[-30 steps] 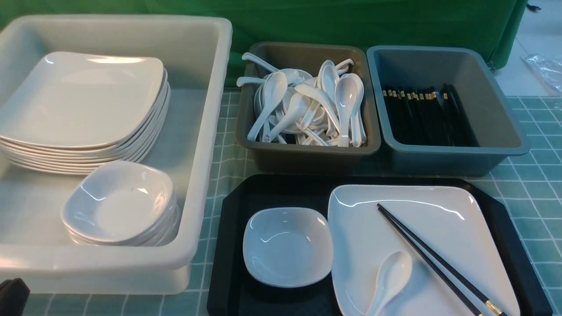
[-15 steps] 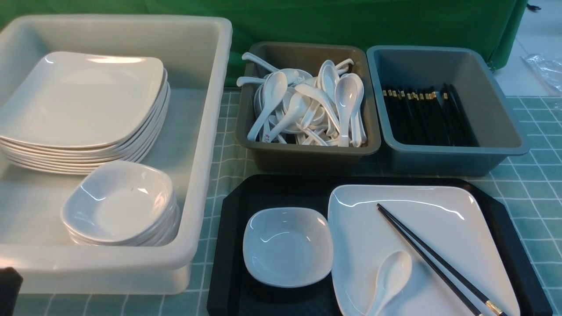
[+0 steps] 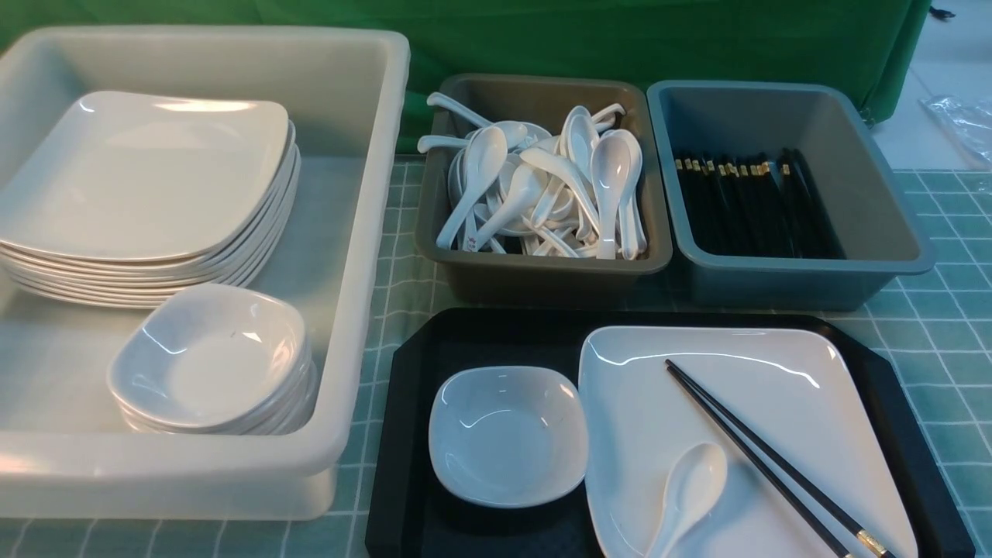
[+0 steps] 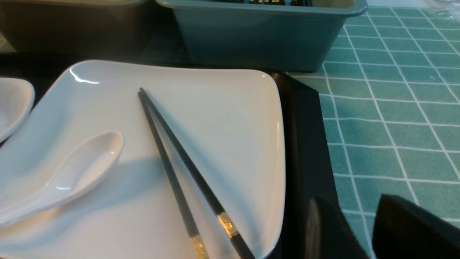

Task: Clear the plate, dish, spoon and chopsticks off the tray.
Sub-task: Use the right arm to grab a pair of chopsticks from the plate

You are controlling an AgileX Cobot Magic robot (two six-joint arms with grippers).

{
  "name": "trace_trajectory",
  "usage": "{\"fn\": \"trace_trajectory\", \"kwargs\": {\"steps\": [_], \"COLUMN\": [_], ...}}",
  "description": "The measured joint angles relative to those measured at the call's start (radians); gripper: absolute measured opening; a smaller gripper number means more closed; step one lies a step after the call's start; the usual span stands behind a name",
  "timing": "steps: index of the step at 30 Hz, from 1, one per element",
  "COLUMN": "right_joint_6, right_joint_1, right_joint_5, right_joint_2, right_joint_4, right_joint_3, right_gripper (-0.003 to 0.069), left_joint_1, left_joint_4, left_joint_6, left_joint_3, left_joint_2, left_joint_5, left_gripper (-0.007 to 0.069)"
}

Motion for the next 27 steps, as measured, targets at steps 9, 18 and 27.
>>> {"fn": "trace_trajectory", "kwargs": {"steps": [9,18,27], "right_joint_6": [0.0,0.051,0.489], "right_joint_1": [0.0,0.0,0.017], "right_joint_5": [0.0,-0.059,-0.211], "right_joint_2": [0.0,0.0,0.009], "right_joint_4": [0.0,0.018,0.094], "right_joint_3": [0.0,0.0,-0.032], "right_gripper": [0.0241,0.0241,0.0204], "left_joint_1": [-0.178,-0.268,-0.289], "left_joint_4": [-0.045,-0.247,-0.364], "left_joint_6": [0.319,0.49,0.692], "left_joint_3": [-0.305,-0.376,-0.384], "left_joint_2": [0.487,0.75,0.745], "left_joint_5": [0.413,0.394,0.4], "left_gripper": [0.0017,0.0017,0.0017]}}
